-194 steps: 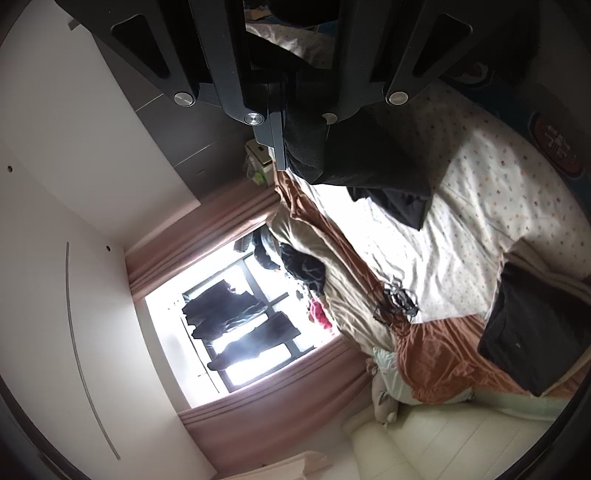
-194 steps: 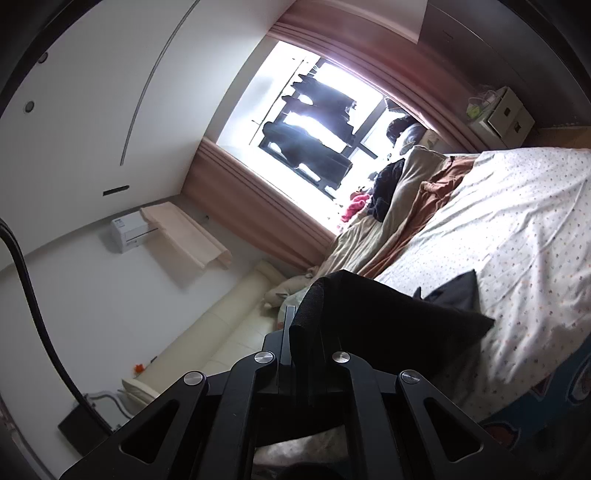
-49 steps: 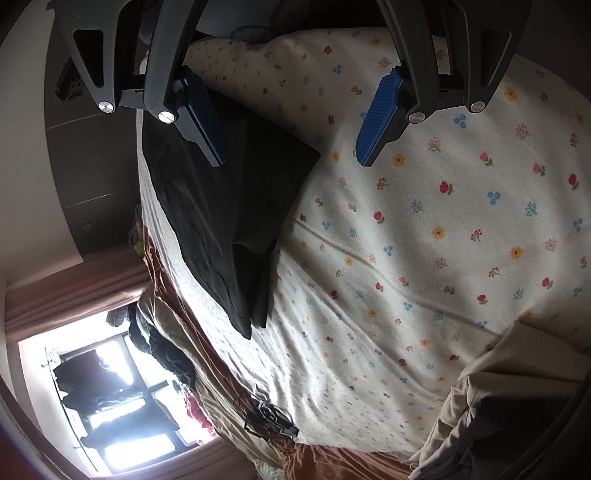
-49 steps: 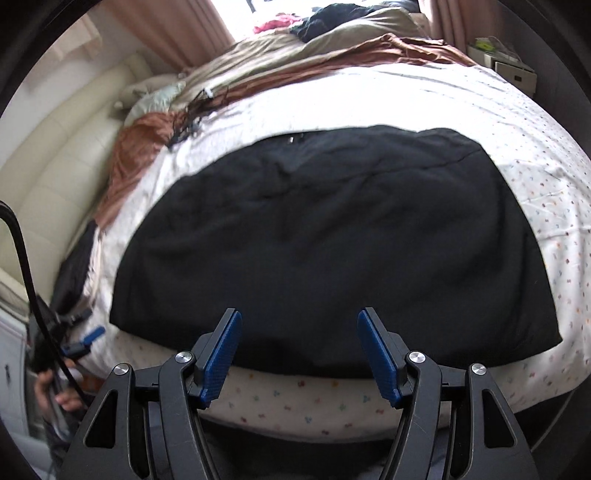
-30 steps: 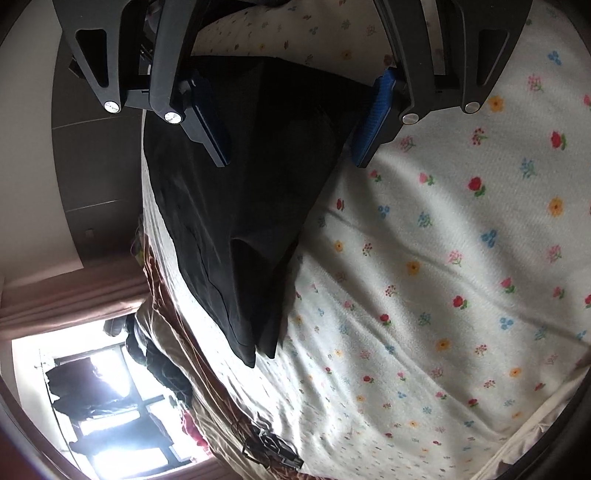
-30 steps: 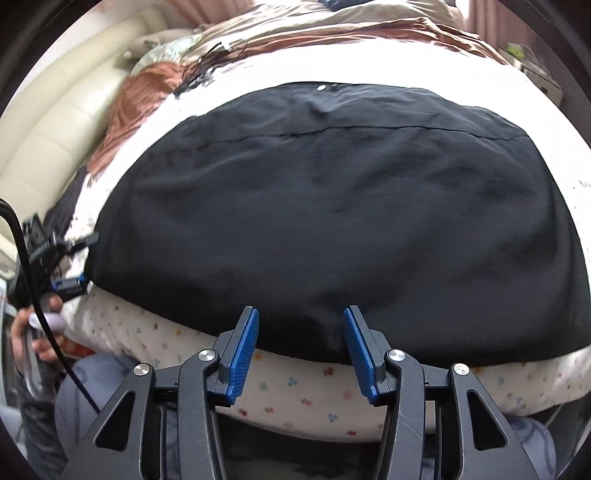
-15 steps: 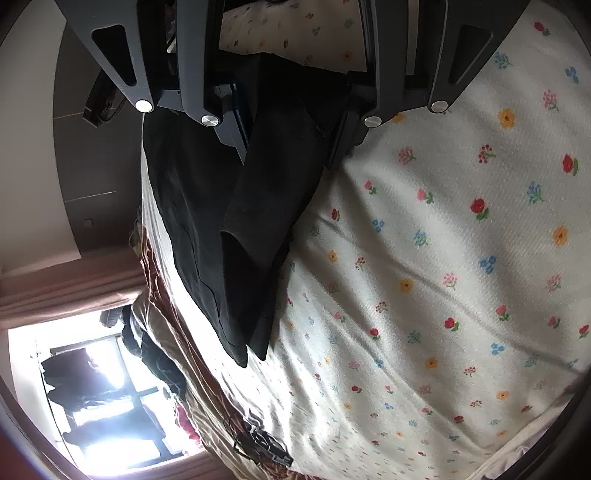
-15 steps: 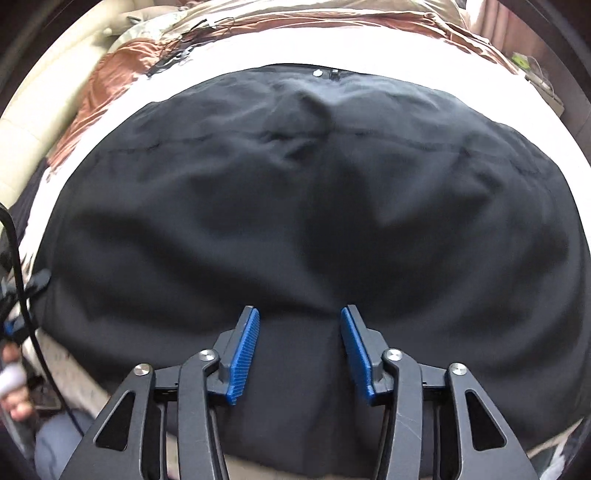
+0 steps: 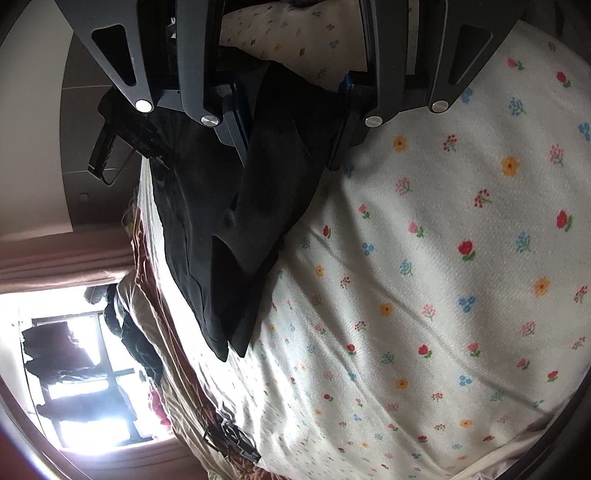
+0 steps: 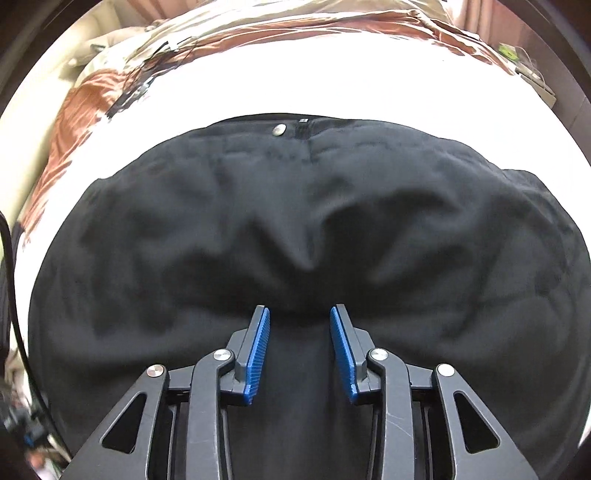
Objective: Fold large clothes
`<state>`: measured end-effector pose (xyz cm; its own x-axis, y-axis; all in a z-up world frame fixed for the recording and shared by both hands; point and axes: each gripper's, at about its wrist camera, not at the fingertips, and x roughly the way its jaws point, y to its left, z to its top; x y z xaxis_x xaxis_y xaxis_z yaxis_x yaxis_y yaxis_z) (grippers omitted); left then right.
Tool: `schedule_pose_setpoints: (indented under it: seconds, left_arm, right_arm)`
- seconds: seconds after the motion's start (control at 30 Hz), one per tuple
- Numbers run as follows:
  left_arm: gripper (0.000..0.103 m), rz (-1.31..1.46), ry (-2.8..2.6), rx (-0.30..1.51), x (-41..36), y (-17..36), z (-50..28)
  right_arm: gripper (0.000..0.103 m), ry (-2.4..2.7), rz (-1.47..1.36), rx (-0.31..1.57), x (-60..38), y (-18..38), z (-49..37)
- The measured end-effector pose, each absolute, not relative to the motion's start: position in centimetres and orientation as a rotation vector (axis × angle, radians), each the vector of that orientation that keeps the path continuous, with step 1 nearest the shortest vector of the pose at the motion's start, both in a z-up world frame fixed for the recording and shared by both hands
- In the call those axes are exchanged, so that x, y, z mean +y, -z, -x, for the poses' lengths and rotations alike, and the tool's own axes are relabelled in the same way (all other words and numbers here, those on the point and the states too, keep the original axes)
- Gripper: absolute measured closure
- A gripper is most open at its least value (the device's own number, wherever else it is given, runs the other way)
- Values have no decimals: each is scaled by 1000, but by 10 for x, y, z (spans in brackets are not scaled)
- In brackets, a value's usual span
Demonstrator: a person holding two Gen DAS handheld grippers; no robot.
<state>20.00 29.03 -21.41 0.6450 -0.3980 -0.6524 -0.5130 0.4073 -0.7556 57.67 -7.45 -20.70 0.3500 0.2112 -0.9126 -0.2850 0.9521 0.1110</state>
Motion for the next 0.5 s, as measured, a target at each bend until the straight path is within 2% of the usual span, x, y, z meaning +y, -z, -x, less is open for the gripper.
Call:
schedule_pose_setpoints:
  seconds: [0.13,0.43,0.5]
  left_arm:
    - [48,1221,-61,939,279,212,-203]
    - [48,1192,-125,939,273,210,-222]
    - [51,1188,-148,934,273,210,-223]
  right_arm:
    - [78,-300,55,1156,-72,207,-603]
    - [85,-321,-12,1154,-68,212,-649]
    - [86,-327,-21,1149,-65,212,-658]
